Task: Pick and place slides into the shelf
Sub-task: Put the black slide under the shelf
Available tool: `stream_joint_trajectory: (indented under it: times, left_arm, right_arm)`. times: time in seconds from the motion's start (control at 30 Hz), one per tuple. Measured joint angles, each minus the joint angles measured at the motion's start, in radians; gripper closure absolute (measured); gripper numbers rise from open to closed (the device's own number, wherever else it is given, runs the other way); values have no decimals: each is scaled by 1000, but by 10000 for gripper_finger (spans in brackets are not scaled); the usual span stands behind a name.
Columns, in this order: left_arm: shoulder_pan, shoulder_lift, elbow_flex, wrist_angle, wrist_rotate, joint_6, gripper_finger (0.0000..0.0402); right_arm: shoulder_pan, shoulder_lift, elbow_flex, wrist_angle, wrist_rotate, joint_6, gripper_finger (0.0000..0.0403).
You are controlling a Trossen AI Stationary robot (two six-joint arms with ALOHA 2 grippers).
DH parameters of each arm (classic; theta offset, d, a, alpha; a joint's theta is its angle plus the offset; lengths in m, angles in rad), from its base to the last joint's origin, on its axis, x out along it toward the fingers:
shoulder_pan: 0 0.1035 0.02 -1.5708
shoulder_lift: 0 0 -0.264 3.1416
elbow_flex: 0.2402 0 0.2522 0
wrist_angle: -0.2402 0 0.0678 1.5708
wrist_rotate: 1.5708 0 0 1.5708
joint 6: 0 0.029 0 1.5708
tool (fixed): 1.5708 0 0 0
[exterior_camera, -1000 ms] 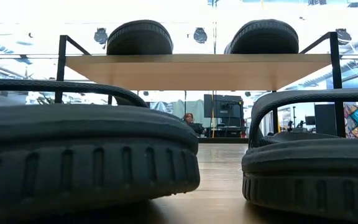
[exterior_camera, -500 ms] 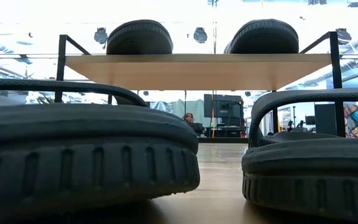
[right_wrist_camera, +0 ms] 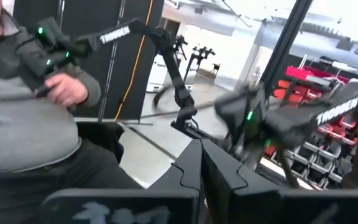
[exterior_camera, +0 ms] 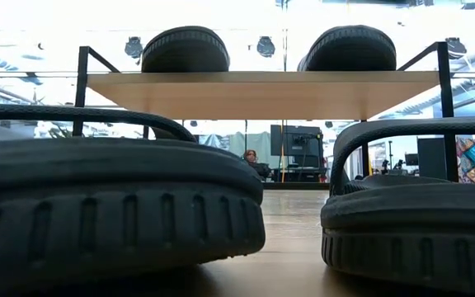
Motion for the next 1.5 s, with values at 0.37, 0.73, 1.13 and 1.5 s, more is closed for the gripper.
stream_joint_trajectory:
  times: [0.37,0.73,1.13,1.5]
  left_arm:
    - [18,56,0,35,-12,77,118]
    - [11,56,0,-53,-75,61,119]
    - [14,56,0,-51,-48,139,104]
    - [68,97,0,-46,-35,169,100]
  right_arm:
    - [0,-16,0,-24,-1,-24,403]
    - [-1,-22,0,-26,101,8,403]
    - [-1,-22,0,-41,101,33,403]
    - [-2,-12,0,-39,100,61,403]
